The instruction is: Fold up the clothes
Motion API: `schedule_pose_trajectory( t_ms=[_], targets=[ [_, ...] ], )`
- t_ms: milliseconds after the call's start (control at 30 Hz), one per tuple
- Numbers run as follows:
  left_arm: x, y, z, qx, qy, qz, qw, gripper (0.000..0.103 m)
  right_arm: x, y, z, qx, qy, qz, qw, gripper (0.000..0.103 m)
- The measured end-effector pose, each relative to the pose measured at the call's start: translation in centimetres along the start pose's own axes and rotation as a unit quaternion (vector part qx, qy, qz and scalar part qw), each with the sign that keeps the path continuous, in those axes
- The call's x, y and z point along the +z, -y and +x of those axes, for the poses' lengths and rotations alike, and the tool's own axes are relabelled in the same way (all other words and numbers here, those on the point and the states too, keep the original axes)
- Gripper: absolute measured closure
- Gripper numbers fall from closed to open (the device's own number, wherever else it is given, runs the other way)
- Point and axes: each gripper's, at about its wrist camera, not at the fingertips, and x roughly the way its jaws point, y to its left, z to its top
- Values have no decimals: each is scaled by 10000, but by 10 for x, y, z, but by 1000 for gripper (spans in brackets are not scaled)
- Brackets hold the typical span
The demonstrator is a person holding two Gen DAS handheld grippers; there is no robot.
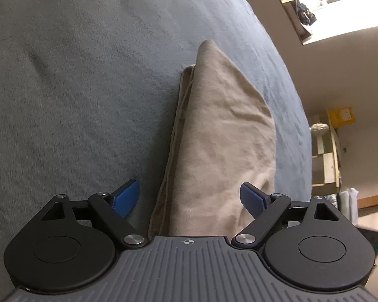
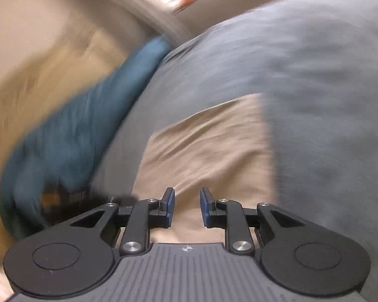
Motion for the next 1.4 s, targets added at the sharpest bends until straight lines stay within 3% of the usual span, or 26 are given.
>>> schedule_pose_trajectory(
  t_ms=[133, 200, 400, 467, 633, 767, 867, 933, 1000, 1133, 1167, 1267, 1333, 1400],
  targets=[
    [-5, 9, -2, 323, 101, 338, 9989, 23, -2, -35, 60, -160, -602, -863, 9943, 79],
    [-7, 12, -2, 449, 156, 481, 9977, 24, -10, -45, 82, -544, -1061, -1325, 9840, 80],
    [-6, 22, 2, 699, 296, 860, 9934, 24, -27, -68, 60, -1006, -1925, -2135, 9525, 80],
    [-6, 27, 2, 820, 361, 1006, 9909, 25, -25, -71, 53, -1159, -1894, -2215, 9496, 80],
    [-6, 37, 7, 1212, 569, 1349, 9818, 23, 10, -59, 58, -1605, -1190, -1999, 9592, 80],
    [-6, 40, 14, 1453, 637, 1519, 9756, 19, 15, -37, 76, -2171, -1887, -2345, 9286, 80],
    [-6, 39, 14, 1464, 658, 1572, 9744, 19, 14, -24, 57, -2511, -2414, -2444, 9050, 80],
    [-3, 37, 13, 1439, 625, 1535, 9756, 19, 20, -19, 39, -2732, -2488, -2433, 8968, 80],
    [-1, 37, 13, 1410, 595, 1498, 9768, 19, 32, -21, 28, -2776, -2165, -2428, 9039, 80],
    [-3, 38, 13, 1411, 606, 1536, 9761, 19, 50, -26, 34, -2194, -1324, -2218, 9408, 80],
    [-4, 39, 13, 1402, 615, 1528, 9763, 19, 49, -19, 42, -2134, -1343, -2167, 9431, 80],
    [-6, 42, 12, 1347, 624, 1655, 9750, 19, 41, 9, 71, -2259, -1818, -2056, 9347, 80],
    [-6, 42, 9, 1312, 649, 1705, 9744, 19, 41, 23, 60, -2436, -1925, -1783, 9337, 66],
    [-4, 43, 9, 1300, 670, 1741, 9738, 19, 46, 28, 44, -2506, -1980, -1406, 9372, 69]
  ],
)
